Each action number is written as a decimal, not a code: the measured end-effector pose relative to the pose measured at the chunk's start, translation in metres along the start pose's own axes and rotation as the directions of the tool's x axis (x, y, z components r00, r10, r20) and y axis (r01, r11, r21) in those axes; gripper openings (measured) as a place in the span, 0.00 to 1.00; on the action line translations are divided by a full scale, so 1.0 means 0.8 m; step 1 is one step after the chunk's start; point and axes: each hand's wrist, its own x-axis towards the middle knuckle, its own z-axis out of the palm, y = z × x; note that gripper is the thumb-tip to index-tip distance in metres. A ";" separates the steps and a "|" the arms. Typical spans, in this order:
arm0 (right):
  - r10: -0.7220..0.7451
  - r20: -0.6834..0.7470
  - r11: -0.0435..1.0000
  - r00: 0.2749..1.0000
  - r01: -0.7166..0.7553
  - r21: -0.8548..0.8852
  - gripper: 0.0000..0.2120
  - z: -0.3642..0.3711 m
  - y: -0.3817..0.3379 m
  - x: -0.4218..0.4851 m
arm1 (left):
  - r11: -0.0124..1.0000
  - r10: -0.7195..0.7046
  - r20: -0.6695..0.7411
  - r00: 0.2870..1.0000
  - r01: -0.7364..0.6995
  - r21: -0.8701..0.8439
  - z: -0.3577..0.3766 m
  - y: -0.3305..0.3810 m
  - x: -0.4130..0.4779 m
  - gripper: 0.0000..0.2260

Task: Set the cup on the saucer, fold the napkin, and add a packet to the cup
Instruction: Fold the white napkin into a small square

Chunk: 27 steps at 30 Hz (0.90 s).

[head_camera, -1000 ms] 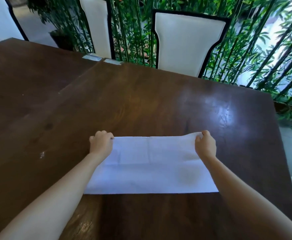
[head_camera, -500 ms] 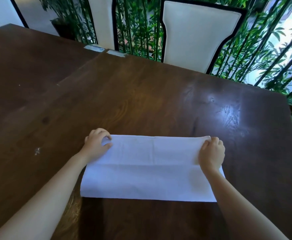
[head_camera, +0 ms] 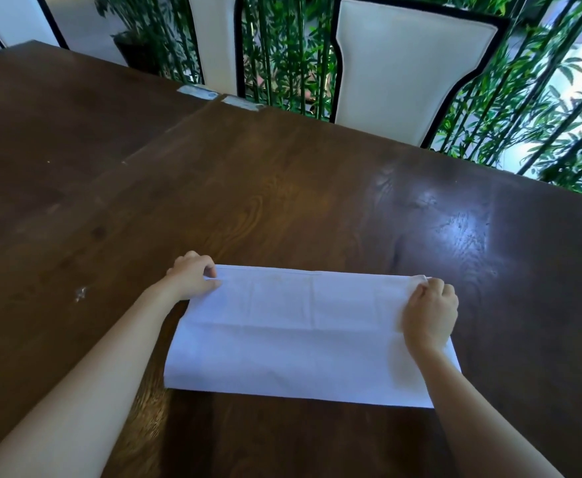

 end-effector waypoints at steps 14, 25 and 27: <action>0.095 0.046 0.994 0.994 -0.092 -0.058 0.13 -0.008 0.002 0.017 | 0.999 0.049 -0.305 0.951 -0.048 0.011 0.006 0.026 0.018 0.02; 0.092 -0.031 0.988 0.995 -0.095 -0.121 0.12 0.001 0.006 0.011 | 0.994 0.066 -0.443 0.894 -0.096 -0.045 0.033 0.026 0.024 0.03; 0.089 -0.036 0.986 0.995 -0.093 -0.137 0.12 0.001 0.005 0.010 | 0.996 0.033 -0.491 0.870 -0.072 -0.061 0.037 0.023 0.022 0.05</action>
